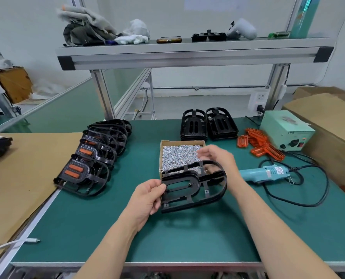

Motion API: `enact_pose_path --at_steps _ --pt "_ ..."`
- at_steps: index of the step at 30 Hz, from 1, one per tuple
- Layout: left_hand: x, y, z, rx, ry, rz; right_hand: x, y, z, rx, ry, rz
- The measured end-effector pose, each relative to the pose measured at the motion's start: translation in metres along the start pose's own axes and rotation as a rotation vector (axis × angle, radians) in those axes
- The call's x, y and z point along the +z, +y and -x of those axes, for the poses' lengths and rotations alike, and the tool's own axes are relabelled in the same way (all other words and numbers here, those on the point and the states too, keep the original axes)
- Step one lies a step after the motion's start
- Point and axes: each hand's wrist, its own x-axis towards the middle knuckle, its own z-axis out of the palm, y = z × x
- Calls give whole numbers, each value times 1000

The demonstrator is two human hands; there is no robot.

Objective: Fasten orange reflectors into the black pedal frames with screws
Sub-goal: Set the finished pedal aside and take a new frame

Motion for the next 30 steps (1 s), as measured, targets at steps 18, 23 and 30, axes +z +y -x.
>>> enact_pose_path --at_steps 18,23,30 --pt "8 0 0 -47 -10 -509 -65 13 -51 225 240 1121" --pt "17 -2 2 35 110 -646 -67 11 -46 112 315 947" --pt "25 -8 6 148 234 -677 -48 -5 -14 -110 275 570"
